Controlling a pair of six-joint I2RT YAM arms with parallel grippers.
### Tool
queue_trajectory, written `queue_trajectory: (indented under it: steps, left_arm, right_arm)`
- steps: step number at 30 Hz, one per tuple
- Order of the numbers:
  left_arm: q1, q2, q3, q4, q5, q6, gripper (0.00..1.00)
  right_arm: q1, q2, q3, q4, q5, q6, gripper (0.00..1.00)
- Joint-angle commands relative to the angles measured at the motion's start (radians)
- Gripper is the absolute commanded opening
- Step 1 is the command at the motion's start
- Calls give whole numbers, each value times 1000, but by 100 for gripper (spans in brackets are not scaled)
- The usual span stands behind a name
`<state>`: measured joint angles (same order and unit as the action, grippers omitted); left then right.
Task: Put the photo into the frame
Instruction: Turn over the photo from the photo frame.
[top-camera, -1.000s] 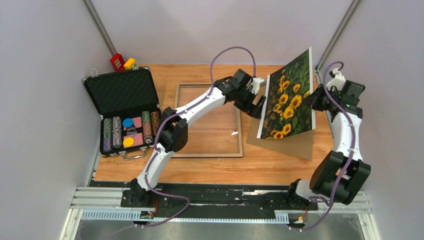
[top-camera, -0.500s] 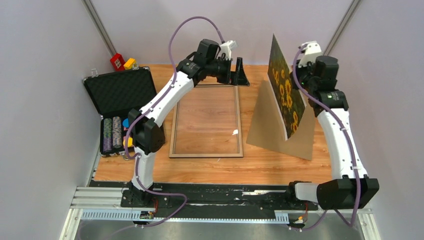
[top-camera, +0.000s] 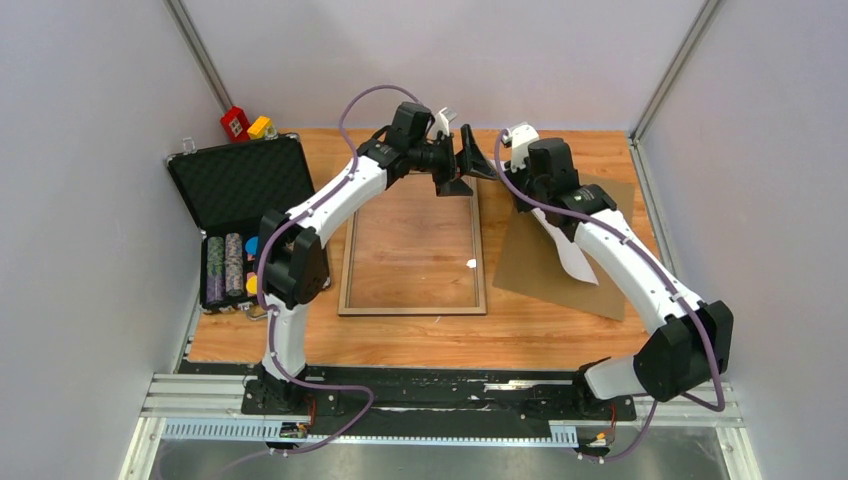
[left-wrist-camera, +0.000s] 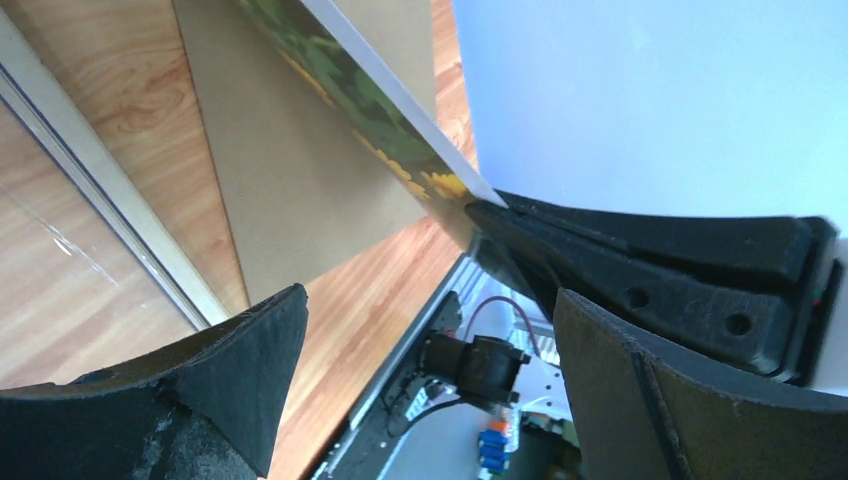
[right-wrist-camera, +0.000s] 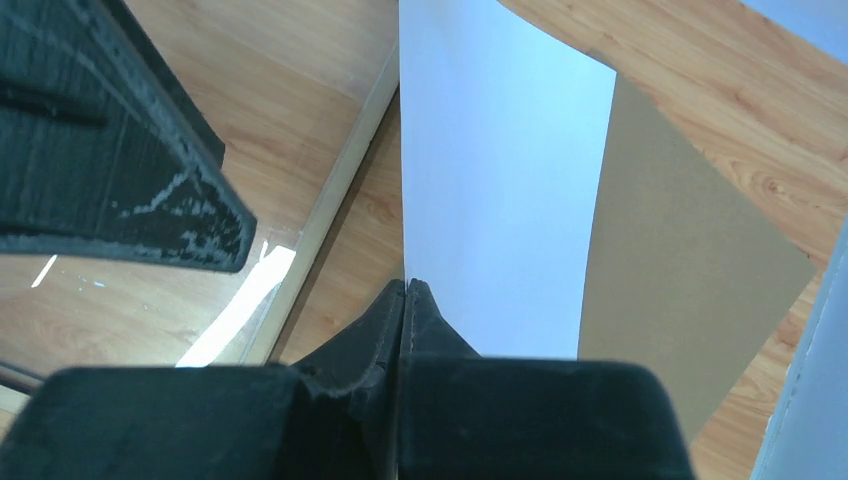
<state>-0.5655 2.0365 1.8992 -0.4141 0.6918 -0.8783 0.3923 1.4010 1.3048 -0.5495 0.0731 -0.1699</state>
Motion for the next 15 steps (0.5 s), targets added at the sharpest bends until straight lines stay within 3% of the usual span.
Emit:
queue_trajectory:
  steps: [1, 15]
  left_arm:
    - [10, -22, 11, 90, 13, -126, 100]
    - [15, 107, -28, 167, 8, -318, 99]
  right_arm:
    - [16, -5, -10, 22, 28, 27, 0]
    - [22, 9, -88, 65, -56, 119, 0]
